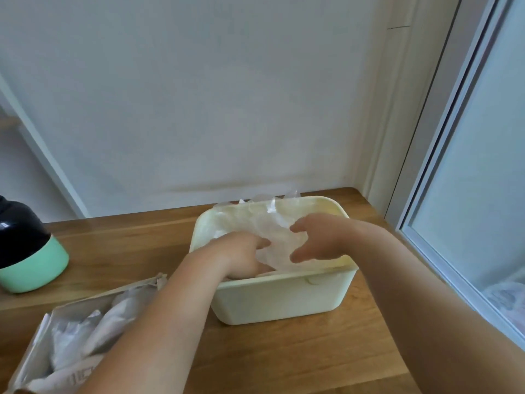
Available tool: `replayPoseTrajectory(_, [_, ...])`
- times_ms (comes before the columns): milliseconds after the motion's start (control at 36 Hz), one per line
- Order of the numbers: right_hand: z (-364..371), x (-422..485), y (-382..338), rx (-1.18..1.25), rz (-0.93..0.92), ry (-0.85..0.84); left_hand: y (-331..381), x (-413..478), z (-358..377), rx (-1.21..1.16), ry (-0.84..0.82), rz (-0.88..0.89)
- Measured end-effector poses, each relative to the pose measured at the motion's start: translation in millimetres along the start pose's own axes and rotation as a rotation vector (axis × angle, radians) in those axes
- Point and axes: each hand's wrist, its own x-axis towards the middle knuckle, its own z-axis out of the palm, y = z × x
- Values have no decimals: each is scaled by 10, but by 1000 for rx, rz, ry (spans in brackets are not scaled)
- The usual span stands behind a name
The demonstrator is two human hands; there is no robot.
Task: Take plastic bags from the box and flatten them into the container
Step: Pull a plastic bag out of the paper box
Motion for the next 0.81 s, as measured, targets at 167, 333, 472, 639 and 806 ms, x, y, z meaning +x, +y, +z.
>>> replayPoseTrajectory(167, [140, 209, 83, -85, 79, -182, 20, 96, 3, 64, -128, -20])
replayPoseTrajectory(333, [83, 133, 77, 23, 55, -31, -27, -11, -57, -161, 79, -32])
replayPoseTrajectory(472, [-2, -41, 31, 29, 8, 132, -80, -183, -144, -278, 396, -3])
replayPoseTrajectory(639, [-41, -191, -70, 35, -5, 356, -208, -426, -170, -377, 641, -2])
replayPoseTrajectory(806, [44, -393, -347, 205, -67, 664, -331, -759, -145, -439, 806, -14])
